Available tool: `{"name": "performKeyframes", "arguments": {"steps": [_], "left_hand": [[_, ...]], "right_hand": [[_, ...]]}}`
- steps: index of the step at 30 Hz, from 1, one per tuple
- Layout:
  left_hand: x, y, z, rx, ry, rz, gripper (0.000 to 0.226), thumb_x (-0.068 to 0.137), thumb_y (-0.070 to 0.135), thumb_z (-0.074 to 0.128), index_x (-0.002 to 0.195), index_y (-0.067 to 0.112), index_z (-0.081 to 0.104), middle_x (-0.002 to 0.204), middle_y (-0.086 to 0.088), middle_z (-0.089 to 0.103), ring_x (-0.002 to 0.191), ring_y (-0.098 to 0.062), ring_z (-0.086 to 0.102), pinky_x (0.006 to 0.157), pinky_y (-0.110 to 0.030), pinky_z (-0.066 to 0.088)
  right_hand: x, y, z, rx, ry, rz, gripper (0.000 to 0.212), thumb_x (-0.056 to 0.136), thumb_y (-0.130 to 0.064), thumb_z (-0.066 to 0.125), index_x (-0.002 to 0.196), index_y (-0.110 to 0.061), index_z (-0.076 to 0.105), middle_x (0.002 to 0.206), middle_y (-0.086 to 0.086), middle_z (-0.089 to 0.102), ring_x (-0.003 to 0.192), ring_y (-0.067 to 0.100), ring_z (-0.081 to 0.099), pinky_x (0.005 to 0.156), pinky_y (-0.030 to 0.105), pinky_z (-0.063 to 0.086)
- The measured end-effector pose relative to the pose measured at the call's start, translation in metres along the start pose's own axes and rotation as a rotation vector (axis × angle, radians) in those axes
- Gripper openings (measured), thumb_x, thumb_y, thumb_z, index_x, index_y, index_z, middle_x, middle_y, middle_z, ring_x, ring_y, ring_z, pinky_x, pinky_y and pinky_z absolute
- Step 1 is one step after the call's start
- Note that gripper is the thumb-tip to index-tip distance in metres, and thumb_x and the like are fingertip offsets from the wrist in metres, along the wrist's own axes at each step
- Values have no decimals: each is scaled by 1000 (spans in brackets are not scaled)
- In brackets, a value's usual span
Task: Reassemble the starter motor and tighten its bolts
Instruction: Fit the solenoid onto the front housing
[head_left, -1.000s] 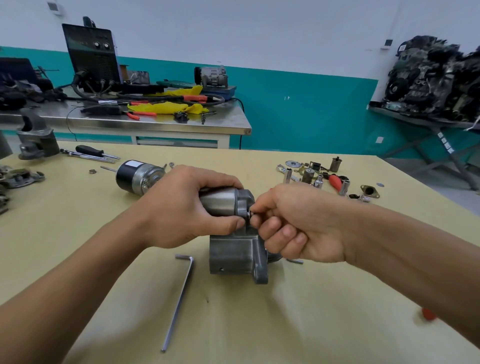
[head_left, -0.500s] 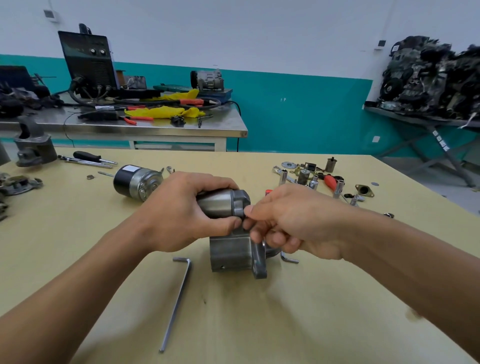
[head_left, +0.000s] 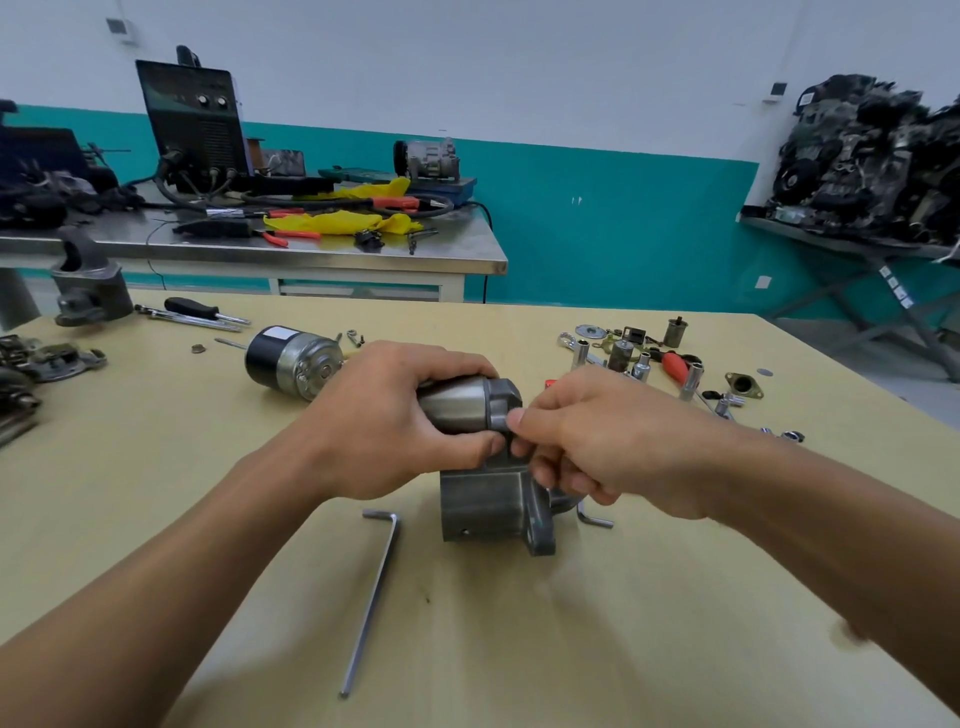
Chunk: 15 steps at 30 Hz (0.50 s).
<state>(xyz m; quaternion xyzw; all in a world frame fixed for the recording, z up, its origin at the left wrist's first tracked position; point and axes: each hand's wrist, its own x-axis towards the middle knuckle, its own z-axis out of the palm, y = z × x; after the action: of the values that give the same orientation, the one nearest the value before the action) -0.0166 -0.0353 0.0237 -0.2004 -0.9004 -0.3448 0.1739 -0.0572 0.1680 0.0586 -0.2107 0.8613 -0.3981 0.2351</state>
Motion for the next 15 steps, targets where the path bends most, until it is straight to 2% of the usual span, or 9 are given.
{"name": "performKeyframes", "arguments": {"steps": [3,6,11,12,15], "left_hand": [[0,0,0,4,1,7,27,80,36,79,106,34,71,94,10,71,88,-15,67,69,-39,59],[1,0,1,4,6,5,27,80,35,79,106,35,70,94,11,71,89,-15,67,69,-39,59],[1,-1,1,18,14,13,27,81,36,80,106,34,70,94,11,71,88,-13,67,69,-39,59],[1,-1,1,22,17,18,27,81,36,80,105,34,70,94,12,71,88,-13,67,69,-39,59],[1,-1,2,27,19,29,26,80,39,79,104,36,70,93,11,71,87,-14,67,68,-40,58]], "right_hand": [[1,3,8,-29,70,-34,45,105,-39,44,71,-16,61,45,-7,48,36,5,39,38,20,30],[1,10,17,-170,192,-144,51,105,-45,37,65,-18,55,40,-11,43,36,3,38,40,20,32],[2,18,16,-149,177,-169,53,103,-46,42,86,0,61,55,-3,45,50,12,41,54,33,34],[1,18,16,-160,182,-188,50,103,-44,43,85,-1,61,56,-1,45,50,11,41,54,33,35],[0,18,22,-285,292,-293,48,105,-40,42,66,-15,56,51,-7,45,44,5,42,43,19,32]]}}
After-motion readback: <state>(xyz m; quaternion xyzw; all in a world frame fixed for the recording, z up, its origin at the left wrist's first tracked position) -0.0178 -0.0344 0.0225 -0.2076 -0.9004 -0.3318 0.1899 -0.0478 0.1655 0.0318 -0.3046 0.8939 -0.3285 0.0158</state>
